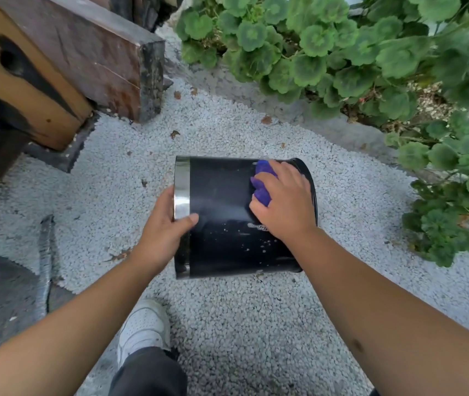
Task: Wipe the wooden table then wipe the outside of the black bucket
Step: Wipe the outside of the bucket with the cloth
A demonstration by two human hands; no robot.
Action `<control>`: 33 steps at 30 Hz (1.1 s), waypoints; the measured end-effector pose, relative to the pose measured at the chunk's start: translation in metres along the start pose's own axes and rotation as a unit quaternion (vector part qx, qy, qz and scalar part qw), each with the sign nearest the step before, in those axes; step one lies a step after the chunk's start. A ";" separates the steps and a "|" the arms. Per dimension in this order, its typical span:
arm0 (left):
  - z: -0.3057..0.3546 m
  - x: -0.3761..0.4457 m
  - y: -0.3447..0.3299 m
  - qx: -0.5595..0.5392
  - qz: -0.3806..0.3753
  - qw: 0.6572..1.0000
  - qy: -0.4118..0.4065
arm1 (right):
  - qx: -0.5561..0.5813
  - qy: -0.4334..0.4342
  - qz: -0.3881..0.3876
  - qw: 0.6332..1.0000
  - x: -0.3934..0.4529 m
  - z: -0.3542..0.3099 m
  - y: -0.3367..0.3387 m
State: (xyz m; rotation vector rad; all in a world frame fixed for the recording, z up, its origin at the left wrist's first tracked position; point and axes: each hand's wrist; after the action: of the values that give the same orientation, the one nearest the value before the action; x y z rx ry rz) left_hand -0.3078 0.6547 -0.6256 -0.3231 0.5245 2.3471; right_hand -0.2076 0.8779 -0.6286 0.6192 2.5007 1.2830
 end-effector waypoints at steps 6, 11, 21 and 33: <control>-0.015 -0.012 0.009 0.103 -0.083 0.989 -0.066 | -0.036 0.062 0.031 0.997 0.010 -0.002 -0.015; 0.001 0.006 0.005 0.103 -0.092 0.988 -0.069 | 0.027 0.062 0.051 0.996 0.012 -0.013 -0.011; 0.061 0.037 -0.034 0.127 -0.129 0.964 -0.195 | 0.121 0.149 0.100 0.976 0.007 -0.063 -0.005; 0.049 0.037 -0.015 0.113 -0.165 0.976 -0.087 | 0.070 -0.027 0.120 0.990 -0.005 0.038 0.010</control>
State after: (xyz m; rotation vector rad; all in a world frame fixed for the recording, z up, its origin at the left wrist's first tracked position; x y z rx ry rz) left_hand -0.3283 0.7083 -0.5994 -0.0882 0.5974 1.9511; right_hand -0.1852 0.9072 -0.6419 1.0020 2.5478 1.1545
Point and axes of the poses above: each hand's wrist, its own x-axis towards the middle knuckle, its own y-axis out of the back of the hand, z = x × y, and after that the axes turned 12 degrees about x, right-handed
